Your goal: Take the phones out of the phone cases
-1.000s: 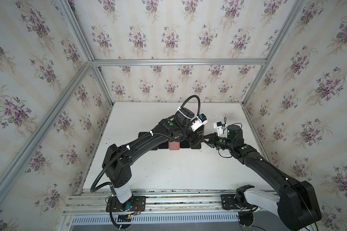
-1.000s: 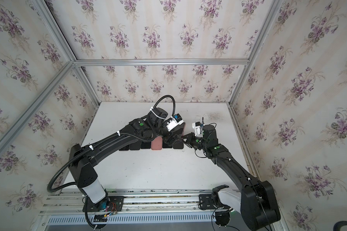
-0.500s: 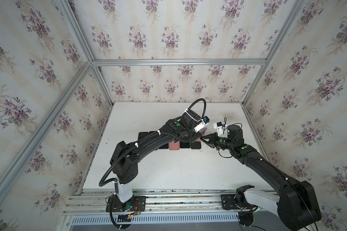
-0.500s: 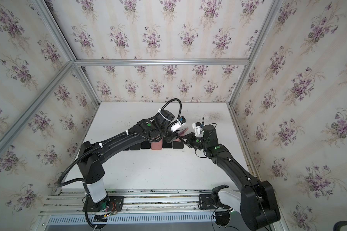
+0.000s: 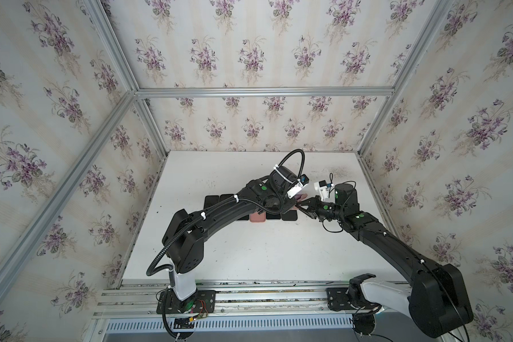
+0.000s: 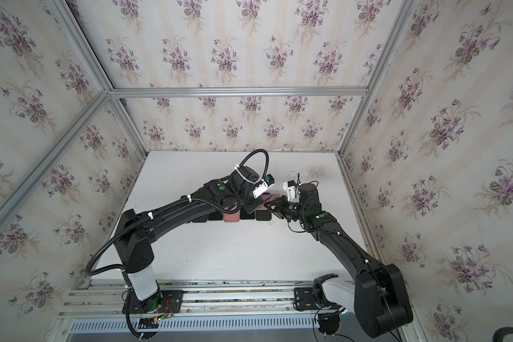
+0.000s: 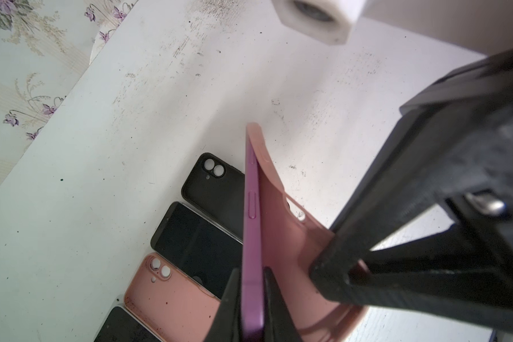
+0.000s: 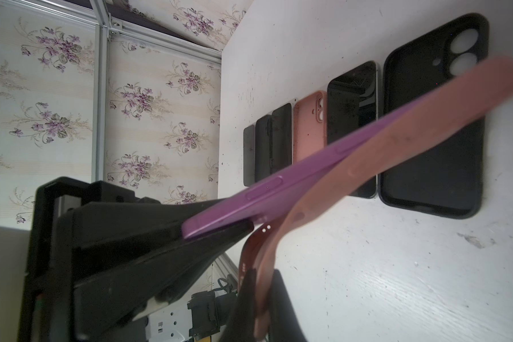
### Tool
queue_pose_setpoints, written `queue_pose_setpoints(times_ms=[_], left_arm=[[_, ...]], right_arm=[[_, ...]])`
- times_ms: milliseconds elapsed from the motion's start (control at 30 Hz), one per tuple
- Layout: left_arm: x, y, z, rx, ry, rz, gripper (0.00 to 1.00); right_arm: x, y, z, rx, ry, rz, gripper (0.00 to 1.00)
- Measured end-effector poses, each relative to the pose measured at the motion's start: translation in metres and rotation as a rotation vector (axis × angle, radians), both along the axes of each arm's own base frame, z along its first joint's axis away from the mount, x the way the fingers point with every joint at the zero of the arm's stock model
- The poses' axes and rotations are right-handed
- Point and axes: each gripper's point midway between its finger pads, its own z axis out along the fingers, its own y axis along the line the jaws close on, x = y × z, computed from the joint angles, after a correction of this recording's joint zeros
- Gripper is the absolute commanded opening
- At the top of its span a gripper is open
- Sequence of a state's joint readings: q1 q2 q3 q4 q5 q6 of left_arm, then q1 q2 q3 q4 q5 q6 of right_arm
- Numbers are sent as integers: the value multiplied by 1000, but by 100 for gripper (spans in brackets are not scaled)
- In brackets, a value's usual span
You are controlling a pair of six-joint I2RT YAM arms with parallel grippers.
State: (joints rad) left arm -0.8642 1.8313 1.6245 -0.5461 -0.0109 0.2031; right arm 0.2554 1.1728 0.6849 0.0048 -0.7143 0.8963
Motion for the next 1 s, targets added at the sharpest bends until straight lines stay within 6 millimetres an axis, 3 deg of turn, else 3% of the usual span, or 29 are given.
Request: queue_pose_setpoints(times_ms=[300,467,567,667,767,1000], left_arm=[[3,7,30,-62,-20,92,5],[-2,4,79,-151,-114,117,5],[-7,3,91,-152,-162,133,6],[-10,-1,88,-113,-199,145,6],[-10,-10,75,-54,-232,157,6],[12,-48,36,130,-316,190,5]], right_arm=[[3,-3,6,-22,-10,20,0],[6,-34,-27,-131,118,-57,0],[9,-58,-42,-189,187,-109,0],[12,-81,-46,-223,227,-154,0],[19,-106,-39,-254,224,-202,0],[28,-163,-48,-372,288,-253,0]])
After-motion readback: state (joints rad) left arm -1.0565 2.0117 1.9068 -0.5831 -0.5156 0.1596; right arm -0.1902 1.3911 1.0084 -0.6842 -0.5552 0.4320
